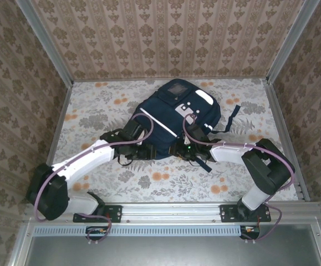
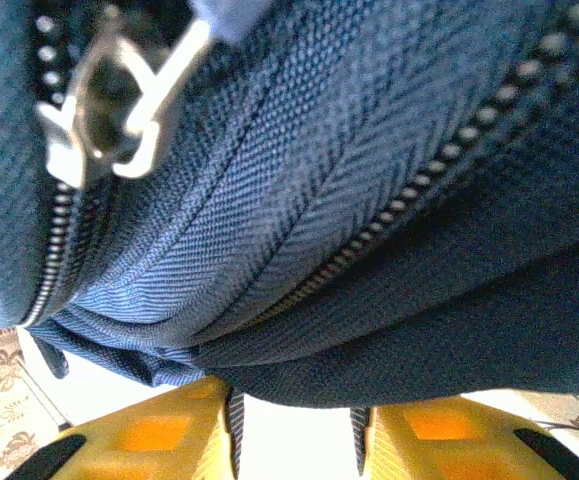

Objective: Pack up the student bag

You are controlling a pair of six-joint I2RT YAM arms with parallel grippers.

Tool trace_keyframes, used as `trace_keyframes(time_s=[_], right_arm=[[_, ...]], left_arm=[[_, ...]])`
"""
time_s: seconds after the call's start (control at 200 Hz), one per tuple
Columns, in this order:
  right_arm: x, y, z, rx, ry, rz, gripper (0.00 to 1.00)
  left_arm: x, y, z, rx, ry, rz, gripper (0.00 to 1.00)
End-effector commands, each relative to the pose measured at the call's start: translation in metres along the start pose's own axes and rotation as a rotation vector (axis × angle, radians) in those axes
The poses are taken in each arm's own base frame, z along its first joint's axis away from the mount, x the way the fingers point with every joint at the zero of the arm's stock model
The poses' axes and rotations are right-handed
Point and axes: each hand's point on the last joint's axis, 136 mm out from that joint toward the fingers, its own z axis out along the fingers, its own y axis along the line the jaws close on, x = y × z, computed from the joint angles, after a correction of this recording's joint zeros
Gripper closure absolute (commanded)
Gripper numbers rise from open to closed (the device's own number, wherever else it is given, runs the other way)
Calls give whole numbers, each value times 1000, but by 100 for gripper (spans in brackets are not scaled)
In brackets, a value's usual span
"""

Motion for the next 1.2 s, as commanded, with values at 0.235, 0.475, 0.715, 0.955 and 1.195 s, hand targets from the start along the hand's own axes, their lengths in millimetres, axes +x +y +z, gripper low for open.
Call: trace_keyframes(time_s=[0.235, 0.475, 0.715, 0.955, 1.195], right_arm=[[-3, 8, -3, -16, 0, -16, 64], [-4, 9, -1, -21, 7, -27, 64], [-1, 6, 1, -20, 15, -28, 67], [0, 6, 2, -21, 23, -34, 73], [2, 2, 1, -8, 26, -40, 75]], left_arm=[[-6, 4, 19, -136, 43, 51, 37], [-16, 2, 29, -173, 47, 58, 40], [-21, 2, 45, -181, 60, 60, 51], [-27, 6, 54, -190, 68, 60, 70], [-31, -2, 48, -150, 55, 72, 94]])
